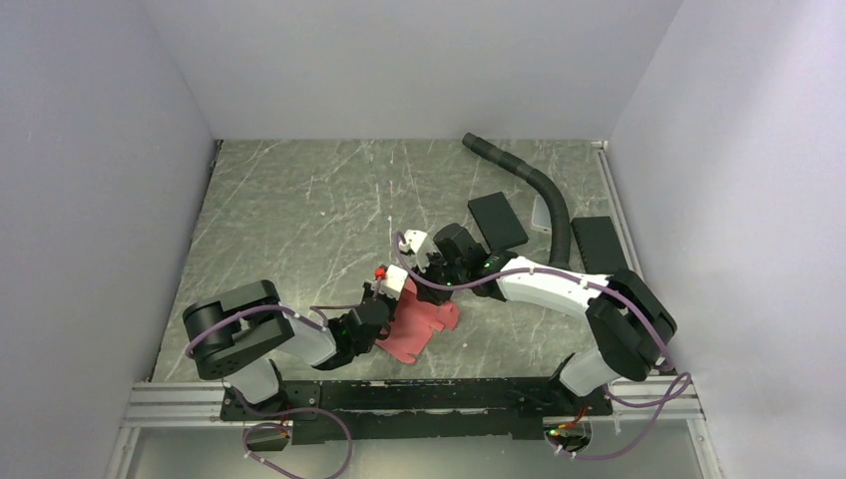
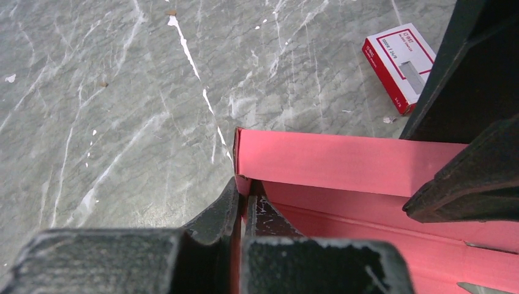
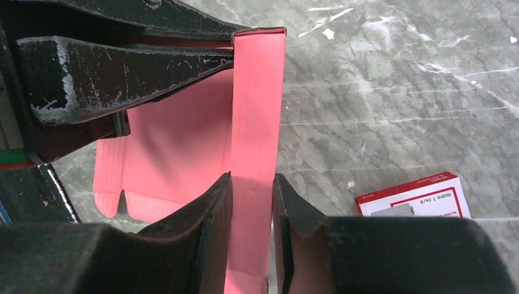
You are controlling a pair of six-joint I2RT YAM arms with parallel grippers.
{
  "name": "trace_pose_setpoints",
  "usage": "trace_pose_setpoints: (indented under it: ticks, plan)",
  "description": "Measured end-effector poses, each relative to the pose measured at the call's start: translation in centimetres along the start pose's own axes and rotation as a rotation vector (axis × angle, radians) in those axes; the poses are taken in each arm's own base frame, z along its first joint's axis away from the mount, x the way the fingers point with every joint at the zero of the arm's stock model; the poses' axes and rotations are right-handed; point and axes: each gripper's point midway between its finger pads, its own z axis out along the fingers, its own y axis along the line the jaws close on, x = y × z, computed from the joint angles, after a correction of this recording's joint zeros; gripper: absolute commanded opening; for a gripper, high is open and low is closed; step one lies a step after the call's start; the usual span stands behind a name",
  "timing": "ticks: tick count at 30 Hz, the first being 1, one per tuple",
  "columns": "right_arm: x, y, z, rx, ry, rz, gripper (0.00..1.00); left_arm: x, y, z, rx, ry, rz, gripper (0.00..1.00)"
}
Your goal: Fold the paper box
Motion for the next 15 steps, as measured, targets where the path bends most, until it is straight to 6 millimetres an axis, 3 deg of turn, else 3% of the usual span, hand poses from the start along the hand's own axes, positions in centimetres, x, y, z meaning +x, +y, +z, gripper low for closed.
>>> trace_pose_setpoints:
  ticks: [2, 4, 10, 15]
  plan:
    - [0.0, 0.0, 0.0, 0.0, 0.0, 0.001, 0.21, 0.0, 0.0, 0.0, 0.0, 0.0, 0.0, 0.22]
    - [0.0, 0.0, 0.0, -0.003, 0.001, 0.003, 0.22, 0.0, 0.0, 0.0, 0.0, 0.0, 0.002, 0.27]
    - [0.1, 0.0, -0.1, -0.018, 0.001, 0.021, 0.23, 0.2, -0.5, -0.5, 0.036, 0.023, 0.02, 0.34]
    - [0.0, 0.6, -0.1, -0.045, -0.004, 0.021, 0.23, 0.6, -0.5, -1.5, 0.066, 0.06, 0.053, 0.46]
